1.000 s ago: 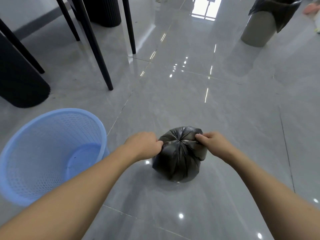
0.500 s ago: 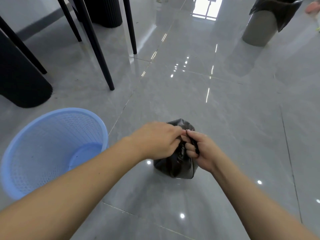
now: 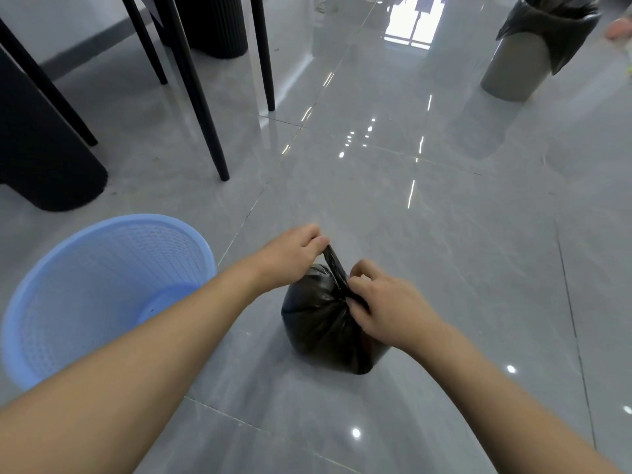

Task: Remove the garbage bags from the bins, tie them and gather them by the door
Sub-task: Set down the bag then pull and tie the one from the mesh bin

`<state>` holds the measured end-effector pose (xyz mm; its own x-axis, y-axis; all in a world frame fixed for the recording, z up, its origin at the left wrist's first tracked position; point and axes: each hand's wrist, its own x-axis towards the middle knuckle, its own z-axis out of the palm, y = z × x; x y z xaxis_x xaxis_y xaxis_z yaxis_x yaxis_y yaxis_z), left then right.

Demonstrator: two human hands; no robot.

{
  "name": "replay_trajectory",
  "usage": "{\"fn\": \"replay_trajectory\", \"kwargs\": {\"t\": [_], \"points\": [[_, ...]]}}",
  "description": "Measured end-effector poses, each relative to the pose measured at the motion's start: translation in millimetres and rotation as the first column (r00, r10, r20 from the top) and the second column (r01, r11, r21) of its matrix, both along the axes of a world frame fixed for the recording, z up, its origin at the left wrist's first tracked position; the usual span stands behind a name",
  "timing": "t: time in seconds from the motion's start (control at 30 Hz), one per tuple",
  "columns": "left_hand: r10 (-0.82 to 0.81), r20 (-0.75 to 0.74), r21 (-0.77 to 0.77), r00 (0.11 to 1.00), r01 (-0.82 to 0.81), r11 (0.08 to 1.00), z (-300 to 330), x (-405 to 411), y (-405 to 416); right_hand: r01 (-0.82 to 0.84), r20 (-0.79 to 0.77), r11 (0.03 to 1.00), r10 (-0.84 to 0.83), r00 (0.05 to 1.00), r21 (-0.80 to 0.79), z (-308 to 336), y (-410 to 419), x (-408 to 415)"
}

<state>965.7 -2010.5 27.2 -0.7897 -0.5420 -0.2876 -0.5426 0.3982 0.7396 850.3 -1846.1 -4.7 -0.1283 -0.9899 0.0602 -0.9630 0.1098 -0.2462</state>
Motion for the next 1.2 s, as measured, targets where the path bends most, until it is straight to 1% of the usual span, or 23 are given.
{"fn": "replay_trajectory", "kwargs": {"t": [0.07,0.17,0.23,0.3,0.4,0.47,0.5,0.57,0.6,0.63,0.67,0.7,0.73,0.77,0.8,0.83,0.87,0.93,1.0,1.07,1.1,1.13,1.2], "points": [[0.042,-0.015,0.031,0.999,-0.042,0.999,-10,1,3,-0.020,-0.103,0.994,0.009,0.995,-0.110,-4,3,-1],[0.109,-0.009,0.045,0.994,-0.108,0.993,-20,1,10,0.018,-0.224,0.964,-0.080,0.971,-0.266,-10,5,-1],[0.125,-0.016,0.094,0.992,-0.123,0.988,-28,-1,14,0.008,-0.272,0.931,-0.115,0.955,-0.366,-11,7,1],[0.129,-0.015,0.139,0.991,-0.126,0.982,-33,-3,15,-0.007,-0.277,0.907,-0.121,0.953,-0.421,-10,7,0],[0.120,0.003,0.163,0.993,-0.118,0.980,-35,-4,17,-0.058,-0.331,0.898,-0.100,0.939,-0.436,-10,7,0],[0.105,0.036,0.159,0.994,-0.110,0.981,-36,-6,18,-0.047,-0.318,0.922,-0.085,0.944,-0.384,-9,7,0],[0.104,0.051,0.155,0.993,-0.111,0.982,-37,-6,19,0.012,-0.271,0.947,-0.105,0.957,-0.322,-7,7,1],[0.106,0.029,0.145,0.994,-0.110,0.983,-37,-5,21,0.216,-0.069,0.973,-0.221,0.973,-0.081,1,3,2],[0.102,0.004,0.108,0.995,-0.102,0.989,-37,-2,23,0.297,0.092,0.951,-0.305,0.948,0.087,6,0,1],[0.092,-0.020,0.021,0.996,-0.092,0.996,-36,4,27,0.336,0.294,0.906,-0.404,0.866,0.255,11,-4,-2],[0.068,-0.048,-0.112,0.997,-0.073,0.991,-37,11,30,0.336,0.486,0.851,-0.510,0.709,0.403,16,-6,-5],[0.025,-0.079,-0.251,0.997,-0.045,0.967,-35,20,36,0.311,0.615,0.800,-0.596,0.516,0.514,21,-7,-9],[-0.036,-0.111,-0.338,0.993,-0.003,0.941,-33,28,42,0.271,0.673,0.753,-0.657,0.339,0.599,25,-8,-13],[-0.100,-0.125,-0.352,0.987,0.050,0.935,-30,35,49,0.231,0.692,0.718,-0.695,0.196,0.656,28,-8,-18],[-0.160,-0.125,-0.333,0.979,0.111,0.936,-32,40,55,0.204,0.692,0.693,-0.716,0.092,0.691,30,-8,-21],[-0.208,-0.103,-0.336,0.973,0.163,0.928,-35,43,60,0.192,0.686,0.677,-0.727,0.025,0.710,30,-8,-23],[-0.242,-0.079,-0.372,0.967,0.196,0.907,-41,44,64,0.197,0.681,0.667,-0.732,-0.005,0.718,30,-9,-24],[-0.257,-0.032,-0.479,0.966,0.211,0.852,-52,40,65,0.236,0.683,0.665,-0.731,0.009,0.709,28,-11,-21],[-0.224,0.012,-0.542,0.975,0.195,0.818,-54,34,61,0.247,0.706,0.691,-0.707,0.034,0.680,24,-11,-19],[-0.169,0.026,-0.549,0.985,0.156,0.821,-54,29,56,0.225,0.760,0.748,-0.648,0.045,0.625,21,-9,-22],[-0.150,0.032,-0.542,0.988,0.143,0.828,-54,27,53,0.214,0.787,0.780,-0.613,0.075,0.587,21,-7,-24],[-0.138,0.034,-0.541,0.990,0.134,0.830,-55,25,50,0.212,0.804,0.809,-0.580,0.132,0.548,22,-5,-27],[-0.130,0.029,-0.560,0.991,0.124,0.819,-57,24,46,0.262,0.785,0.847,-0.528,0.323,0.462,22,-3,-27]]}}
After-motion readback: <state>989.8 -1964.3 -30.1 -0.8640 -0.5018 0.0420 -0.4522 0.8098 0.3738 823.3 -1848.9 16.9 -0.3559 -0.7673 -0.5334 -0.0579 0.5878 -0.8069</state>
